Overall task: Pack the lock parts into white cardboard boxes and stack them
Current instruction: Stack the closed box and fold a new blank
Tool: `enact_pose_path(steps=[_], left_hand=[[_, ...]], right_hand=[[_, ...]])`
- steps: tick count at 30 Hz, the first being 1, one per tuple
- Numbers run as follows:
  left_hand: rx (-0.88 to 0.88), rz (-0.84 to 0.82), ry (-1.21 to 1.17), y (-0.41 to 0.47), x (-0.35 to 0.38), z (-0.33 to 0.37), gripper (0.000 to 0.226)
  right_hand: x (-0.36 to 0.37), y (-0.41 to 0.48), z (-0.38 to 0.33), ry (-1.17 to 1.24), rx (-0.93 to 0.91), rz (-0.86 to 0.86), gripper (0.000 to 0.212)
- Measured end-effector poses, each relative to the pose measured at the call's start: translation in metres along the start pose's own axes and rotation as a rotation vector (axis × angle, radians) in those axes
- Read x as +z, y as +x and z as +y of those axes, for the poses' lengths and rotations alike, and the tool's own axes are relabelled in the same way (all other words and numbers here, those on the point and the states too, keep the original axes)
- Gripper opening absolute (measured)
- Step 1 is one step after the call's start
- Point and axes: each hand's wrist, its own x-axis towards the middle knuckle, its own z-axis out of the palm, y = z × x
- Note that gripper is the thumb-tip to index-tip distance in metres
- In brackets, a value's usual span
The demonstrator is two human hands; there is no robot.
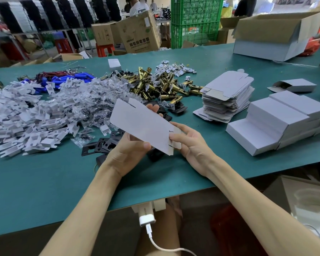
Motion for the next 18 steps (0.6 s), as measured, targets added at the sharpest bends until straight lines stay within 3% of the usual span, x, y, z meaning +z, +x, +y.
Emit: enact_pose_path(steps=[13,18], left_hand=[[-0.002,0.065,-0.097,0.0,0.008,0.007,0.117],[-0.033,0.127,-0.068,-0.001,0.013,0.008,0.109]], right_hand=[[0.001,0.0,0.002,-0.001,-0.025,0.011,0.051],[0.004,-0.002,0.004,-0.13,-0.047,0.052,0.051]])
